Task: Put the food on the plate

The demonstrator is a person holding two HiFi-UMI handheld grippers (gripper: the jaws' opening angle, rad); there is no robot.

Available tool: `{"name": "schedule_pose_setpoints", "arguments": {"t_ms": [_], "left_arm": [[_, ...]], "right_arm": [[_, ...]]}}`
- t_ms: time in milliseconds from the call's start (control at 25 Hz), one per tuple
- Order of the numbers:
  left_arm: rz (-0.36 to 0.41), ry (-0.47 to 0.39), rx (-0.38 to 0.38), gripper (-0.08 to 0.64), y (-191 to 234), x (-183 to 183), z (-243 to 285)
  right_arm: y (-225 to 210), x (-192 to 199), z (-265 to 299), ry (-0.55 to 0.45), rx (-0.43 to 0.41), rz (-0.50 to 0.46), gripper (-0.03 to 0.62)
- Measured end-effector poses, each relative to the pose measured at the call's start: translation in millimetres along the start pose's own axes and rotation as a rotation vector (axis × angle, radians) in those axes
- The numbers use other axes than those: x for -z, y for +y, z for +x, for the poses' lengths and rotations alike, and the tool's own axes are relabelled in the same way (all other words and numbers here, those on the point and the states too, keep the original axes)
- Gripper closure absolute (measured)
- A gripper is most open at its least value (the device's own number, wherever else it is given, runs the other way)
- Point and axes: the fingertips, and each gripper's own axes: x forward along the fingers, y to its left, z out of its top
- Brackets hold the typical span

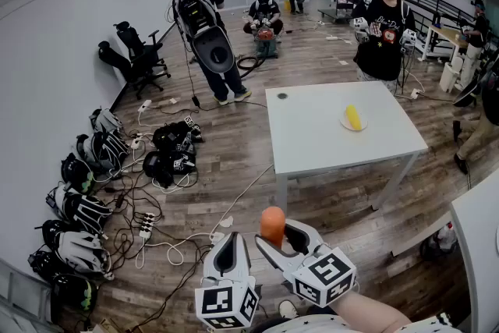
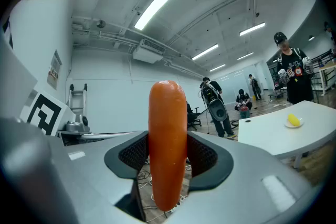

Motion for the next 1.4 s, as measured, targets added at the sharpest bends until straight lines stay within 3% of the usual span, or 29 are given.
{"name": "schedule_pose_setpoints", "arguments": {"t_ms": [360,720,1080,1400], "left_arm": [[0.038,0.024,0.147,0.552,-100,5,40],[0.041,0.043,0.388,0.552,-285,24,72],[0.092,0.073,0.585,0.552,-470,57,38],[0.083,0.101,0.733,0.552,-623,98,12]], "right_arm": [[-75,-7,-78,-0.030,0.148,0.036,0.374],[-175,-17,-229,-0.090,0.371,0.052,0.374],[-229,-13,-403,-0.137,0.548,0.051,0.374],[-276,9,-553,-0.153,0.716,0.079,0.374]]}}
